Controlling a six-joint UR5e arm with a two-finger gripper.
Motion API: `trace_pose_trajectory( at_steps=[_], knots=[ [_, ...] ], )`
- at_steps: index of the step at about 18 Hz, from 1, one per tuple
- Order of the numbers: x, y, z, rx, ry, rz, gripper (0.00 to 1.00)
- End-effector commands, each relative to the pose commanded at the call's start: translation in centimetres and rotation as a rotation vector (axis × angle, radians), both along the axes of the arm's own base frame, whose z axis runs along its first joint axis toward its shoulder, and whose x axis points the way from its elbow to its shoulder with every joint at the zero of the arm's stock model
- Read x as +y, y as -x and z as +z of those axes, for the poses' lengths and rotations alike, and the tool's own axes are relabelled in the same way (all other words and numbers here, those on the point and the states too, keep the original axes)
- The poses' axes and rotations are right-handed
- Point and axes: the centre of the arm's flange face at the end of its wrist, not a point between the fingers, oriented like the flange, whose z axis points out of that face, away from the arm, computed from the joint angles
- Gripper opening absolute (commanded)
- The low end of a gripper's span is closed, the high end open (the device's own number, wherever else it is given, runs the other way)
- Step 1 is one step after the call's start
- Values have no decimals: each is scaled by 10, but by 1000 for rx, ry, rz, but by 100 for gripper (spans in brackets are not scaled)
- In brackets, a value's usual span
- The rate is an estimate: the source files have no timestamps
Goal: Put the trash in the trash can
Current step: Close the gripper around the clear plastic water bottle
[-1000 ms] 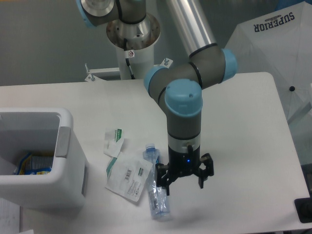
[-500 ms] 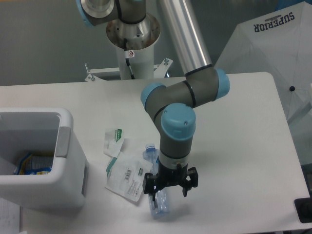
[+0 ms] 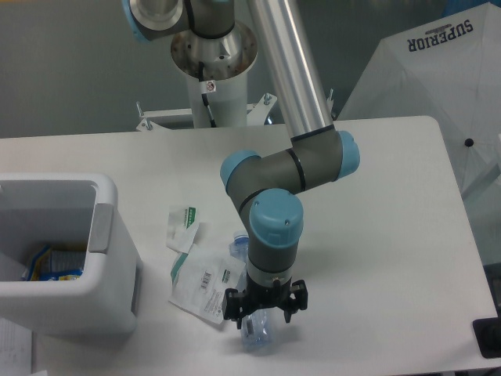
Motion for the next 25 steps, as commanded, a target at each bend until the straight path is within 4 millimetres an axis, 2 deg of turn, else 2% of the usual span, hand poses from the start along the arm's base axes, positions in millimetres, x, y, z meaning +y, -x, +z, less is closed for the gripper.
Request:
trace_pose_trajectory(
  at_steps=[10, 15, 17, 25],
  knots=[
    [11, -6, -22, 28, 62, -2, 100],
    [12, -7, -25, 27, 67, -3, 100],
    [11, -6, -25, 28, 68, -1, 93],
    [14, -10, -30, 32, 82, -1, 93]
  ],
)
